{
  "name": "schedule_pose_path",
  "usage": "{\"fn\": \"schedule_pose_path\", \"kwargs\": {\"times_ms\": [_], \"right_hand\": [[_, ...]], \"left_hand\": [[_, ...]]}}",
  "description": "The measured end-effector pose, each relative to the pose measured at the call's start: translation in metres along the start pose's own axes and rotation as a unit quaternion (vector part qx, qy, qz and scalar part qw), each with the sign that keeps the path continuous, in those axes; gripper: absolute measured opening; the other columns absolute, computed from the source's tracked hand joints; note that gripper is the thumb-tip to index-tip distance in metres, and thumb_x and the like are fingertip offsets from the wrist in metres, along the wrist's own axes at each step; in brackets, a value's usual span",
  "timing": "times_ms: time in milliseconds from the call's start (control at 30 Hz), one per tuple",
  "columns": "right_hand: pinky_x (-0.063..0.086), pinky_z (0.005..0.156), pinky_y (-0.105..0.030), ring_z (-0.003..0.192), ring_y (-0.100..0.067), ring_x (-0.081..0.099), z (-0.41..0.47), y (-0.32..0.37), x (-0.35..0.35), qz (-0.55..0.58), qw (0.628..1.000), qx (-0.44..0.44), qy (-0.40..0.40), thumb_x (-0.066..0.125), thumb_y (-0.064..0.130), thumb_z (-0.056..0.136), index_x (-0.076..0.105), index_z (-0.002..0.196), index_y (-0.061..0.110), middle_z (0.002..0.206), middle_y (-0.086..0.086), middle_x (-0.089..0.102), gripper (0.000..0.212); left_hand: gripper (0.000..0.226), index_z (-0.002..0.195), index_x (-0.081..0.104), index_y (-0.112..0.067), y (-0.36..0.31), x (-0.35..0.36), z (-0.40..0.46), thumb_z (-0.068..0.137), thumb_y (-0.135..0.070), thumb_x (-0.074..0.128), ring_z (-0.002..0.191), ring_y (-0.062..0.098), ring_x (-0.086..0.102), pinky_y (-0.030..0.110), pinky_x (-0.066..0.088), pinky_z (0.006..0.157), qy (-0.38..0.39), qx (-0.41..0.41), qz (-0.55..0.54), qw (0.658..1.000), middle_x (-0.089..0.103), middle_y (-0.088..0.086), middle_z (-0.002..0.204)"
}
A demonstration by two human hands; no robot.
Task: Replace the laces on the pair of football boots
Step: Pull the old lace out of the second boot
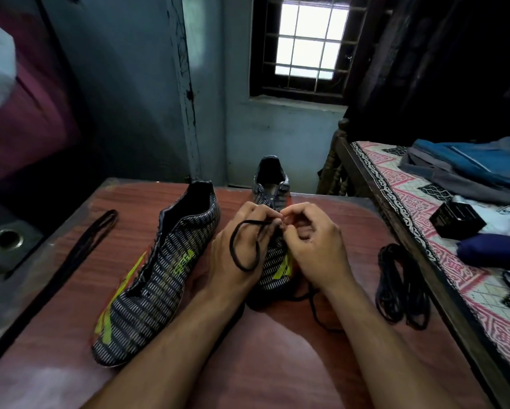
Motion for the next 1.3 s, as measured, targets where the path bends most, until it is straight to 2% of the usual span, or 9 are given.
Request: {"fn": "schedule_pose_path", "kwargs": {"times_ms": [133,267,367,533,733,833,1033,1200,1300], "right_hand": [[0.055,0.074,-0.029,0.085,-0.009,0.062,-0.001,0.0,0.008,-0.085,0.993,-0.038,0.073,0.063,0.034,0.083,0.067,0.097,0.022,0.092,0.008,0.062,0.02],[0.051,0.074,-0.027,0.082,-0.008,0.06,0.0,-0.004,0.007,-0.109,0.99,-0.065,0.056,0.072,0.015,0.092,0.066,0.09,0.016,0.088,0.008,0.062,0.006],[0.051,0.067,-0.035,0.078,-0.015,0.06,-0.001,0.0,0.001,-0.071,0.996,-0.058,0.017,0.064,0.008,0.097,0.06,0.089,0.013,0.084,0.003,0.062,0.01],[0.047,0.061,-0.024,0.069,-0.002,0.056,-0.004,0.012,-0.013,-0.017,0.993,-0.072,-0.087,0.054,0.01,0.104,0.052,0.094,0.014,0.079,0.014,0.055,0.011],[0.045,0.072,-0.03,0.078,-0.016,0.059,-0.012,0.038,-0.011,-0.045,0.98,-0.145,-0.13,0.058,0.007,0.101,0.059,0.093,0.008,0.088,0.008,0.059,0.008],[0.046,0.071,-0.02,0.077,-0.014,0.061,-0.015,0.048,-0.012,-0.013,0.974,-0.172,-0.145,0.059,0.004,0.101,0.06,0.095,0.004,0.087,0.004,0.06,0.005],[0.051,0.08,-0.019,0.094,-0.007,0.063,-0.003,0.01,0.005,-0.006,0.998,-0.056,0.03,0.064,0.025,0.088,0.066,0.108,0.017,0.101,0.001,0.065,0.022],[0.057,0.083,-0.024,0.094,-0.007,0.066,0.0,-0.004,0.007,-0.032,0.997,-0.04,0.063,0.072,0.009,0.089,0.071,0.1,0.016,0.1,0.004,0.065,0.012],[0.056,0.079,-0.031,0.089,-0.013,0.063,0.0,-0.004,0.012,-0.07,0.993,-0.06,0.071,0.067,0.013,0.096,0.068,0.097,0.011,0.097,0.001,0.062,0.002]], "left_hand": [[0.01,0.108,0.069,-0.019,-0.008,-0.002,0.001,0.103,-0.02,0.061,0.097,0.007,0.065,0.038,0.054,0.081,-0.005,0.024,-0.045,0.999,0.064,-0.012,0.105],[0.008,0.105,0.069,-0.015,-0.011,-0.005,0.002,0.101,-0.011,0.063,0.097,0.014,0.069,0.041,0.056,0.082,-0.037,-0.008,-0.14,0.99,0.07,-0.009,0.1],[0.022,0.118,0.064,-0.02,-0.004,0.002,0.004,0.098,-0.029,0.068,0.107,0.013,0.066,0.041,0.054,0.09,-0.012,-0.013,-0.074,0.997,0.067,-0.01,0.112],[0.04,0.119,0.064,-0.027,0.007,0.015,0.003,0.09,-0.054,0.063,0.105,0.018,0.059,0.045,0.053,0.088,0.06,0.005,0.007,0.998,0.061,-0.006,0.117],[0.038,0.11,0.074,-0.024,0.006,0.018,0.001,0.09,-0.051,0.054,0.103,0.024,0.058,0.049,0.053,0.082,0.046,0.005,0.052,0.998,0.063,-0.003,0.116],[0.039,0.104,0.08,-0.023,0.006,0.018,0.002,0.089,-0.049,0.055,0.097,0.026,0.061,0.047,0.055,0.078,0.027,-0.004,0.046,0.999,0.067,-0.002,0.112],[0.022,0.111,0.074,-0.029,0.01,0.01,0.0,0.094,-0.03,0.06,0.096,0.021,0.063,0.041,0.044,0.079,-0.001,-0.04,0.06,0.997,0.064,-0.006,0.107],[0.016,0.109,0.071,-0.025,0.0,0.003,-0.001,0.101,-0.025,0.058,0.089,0.019,0.064,0.043,0.048,0.077,-0.061,-0.012,0.02,0.998,0.064,-0.007,0.103],[0.017,0.112,0.072,-0.021,0.0,0.003,-0.001,0.1,-0.021,0.06,0.093,0.023,0.066,0.05,0.052,0.078,-0.069,0.018,-0.02,0.997,0.066,-0.004,0.106]]}}
Point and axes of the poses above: each hand's wrist, its own z-axis towards the middle knuckle, its own x-axis out of the palm, y = z × x, the point moved 5 cm from there along z, towards the middle knuckle
